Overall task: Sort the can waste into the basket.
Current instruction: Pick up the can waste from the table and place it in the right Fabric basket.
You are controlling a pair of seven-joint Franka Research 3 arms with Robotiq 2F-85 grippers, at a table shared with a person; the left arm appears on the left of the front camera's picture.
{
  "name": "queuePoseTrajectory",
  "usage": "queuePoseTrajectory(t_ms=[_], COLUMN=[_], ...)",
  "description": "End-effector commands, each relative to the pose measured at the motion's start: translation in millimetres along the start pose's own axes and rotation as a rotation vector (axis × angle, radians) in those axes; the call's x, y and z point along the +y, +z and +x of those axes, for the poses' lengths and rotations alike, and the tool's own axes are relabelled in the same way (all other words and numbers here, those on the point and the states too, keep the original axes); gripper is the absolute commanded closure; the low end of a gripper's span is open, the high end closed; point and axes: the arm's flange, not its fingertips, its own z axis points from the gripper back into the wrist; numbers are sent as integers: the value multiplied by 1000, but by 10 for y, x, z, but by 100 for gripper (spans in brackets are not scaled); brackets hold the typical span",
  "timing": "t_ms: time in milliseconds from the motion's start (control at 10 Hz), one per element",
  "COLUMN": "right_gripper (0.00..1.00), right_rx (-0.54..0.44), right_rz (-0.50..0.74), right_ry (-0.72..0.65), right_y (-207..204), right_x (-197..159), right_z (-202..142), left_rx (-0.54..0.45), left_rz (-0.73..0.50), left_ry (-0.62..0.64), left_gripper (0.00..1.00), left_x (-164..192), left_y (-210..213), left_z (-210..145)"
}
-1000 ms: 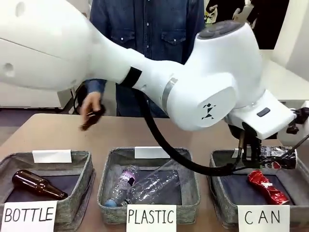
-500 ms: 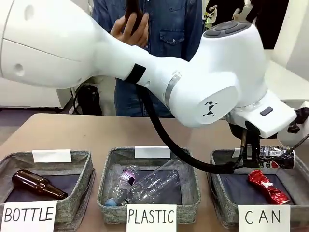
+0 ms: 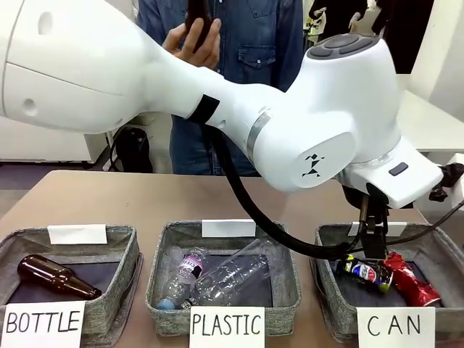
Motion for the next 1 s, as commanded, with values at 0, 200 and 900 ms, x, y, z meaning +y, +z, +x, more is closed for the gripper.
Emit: queuePoseTrajectory(t_ms=[0, 200, 900], right_gripper=[0, 0, 0], right_rx=[10, 0, -23], right_rz=[8, 0, 34], right_ry=[19, 0, 11], right_y=[36, 0, 56], right_x=[44, 0, -24], right_z=[-3, 0, -4], left_rx=[15, 43, 67], left_rz=[14, -104, -28], left_ry=[20, 18, -18], left_gripper=[0, 0, 0], left_x=[-45, -172, -338], left_y=[37, 203, 458], left_z=[14, -30, 45])
